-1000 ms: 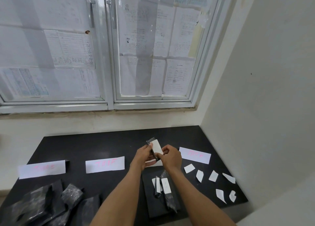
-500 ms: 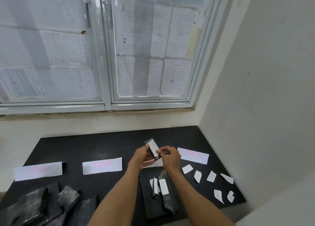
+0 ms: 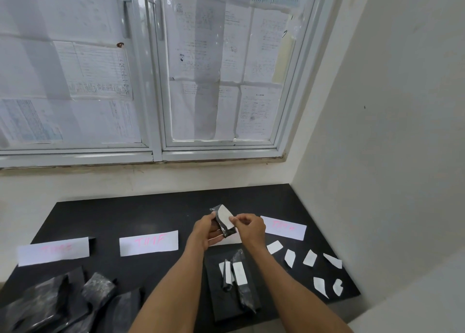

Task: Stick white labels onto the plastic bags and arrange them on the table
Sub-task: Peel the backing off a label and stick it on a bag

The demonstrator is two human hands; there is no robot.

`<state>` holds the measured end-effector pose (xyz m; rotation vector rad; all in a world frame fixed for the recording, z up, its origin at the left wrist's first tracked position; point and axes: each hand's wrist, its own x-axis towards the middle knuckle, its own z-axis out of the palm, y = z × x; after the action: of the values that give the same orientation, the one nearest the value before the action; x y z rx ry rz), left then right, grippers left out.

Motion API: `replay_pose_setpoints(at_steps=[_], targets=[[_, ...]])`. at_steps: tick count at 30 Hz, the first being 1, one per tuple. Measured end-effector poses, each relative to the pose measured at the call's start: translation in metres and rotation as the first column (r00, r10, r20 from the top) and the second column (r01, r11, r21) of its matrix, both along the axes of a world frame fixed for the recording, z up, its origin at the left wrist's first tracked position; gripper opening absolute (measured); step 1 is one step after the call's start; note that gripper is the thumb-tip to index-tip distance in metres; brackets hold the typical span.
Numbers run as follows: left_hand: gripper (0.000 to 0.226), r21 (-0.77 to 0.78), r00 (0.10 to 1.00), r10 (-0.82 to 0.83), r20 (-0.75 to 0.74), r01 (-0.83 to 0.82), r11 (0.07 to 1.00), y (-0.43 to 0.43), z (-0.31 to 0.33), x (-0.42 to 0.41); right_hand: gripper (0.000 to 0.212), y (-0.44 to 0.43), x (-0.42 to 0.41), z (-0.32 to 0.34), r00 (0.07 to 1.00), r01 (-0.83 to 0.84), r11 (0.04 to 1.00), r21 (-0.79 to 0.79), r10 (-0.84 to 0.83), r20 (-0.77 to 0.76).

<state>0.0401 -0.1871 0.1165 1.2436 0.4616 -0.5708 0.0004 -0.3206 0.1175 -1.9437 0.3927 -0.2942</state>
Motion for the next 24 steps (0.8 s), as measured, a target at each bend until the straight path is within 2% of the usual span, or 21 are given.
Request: replay_pose_setpoints(at_steps=[5, 15, 24], targets=[[0.032, -0.057, 0.999, -0.042, 0.003, 0.042, 0.997, -0.002, 0.006, -0.005, 0.021, 0.001, -0.003, -0.006, 0.998, 0.025, 0.999, 0.043, -0.023, -0.052], [0.040, -0.134, 0.998, -0.058, 0.024, 0.061, 0.989, -0.004, 0.014, -0.012, 0.018, 0.003, -0.005, -0.007, 0.995, 0.076, 0.996, 0.053, -0.072, -0.068], [0.032, -0.087, 0.983, -0.142, 0.120, 0.152, 0.985, -0.004, 0.006, -0.010, 0.017, 0.003, -0.004, -0.006, 0.989, 0.120, 0.993, 0.022, -0.117, -0.090]])
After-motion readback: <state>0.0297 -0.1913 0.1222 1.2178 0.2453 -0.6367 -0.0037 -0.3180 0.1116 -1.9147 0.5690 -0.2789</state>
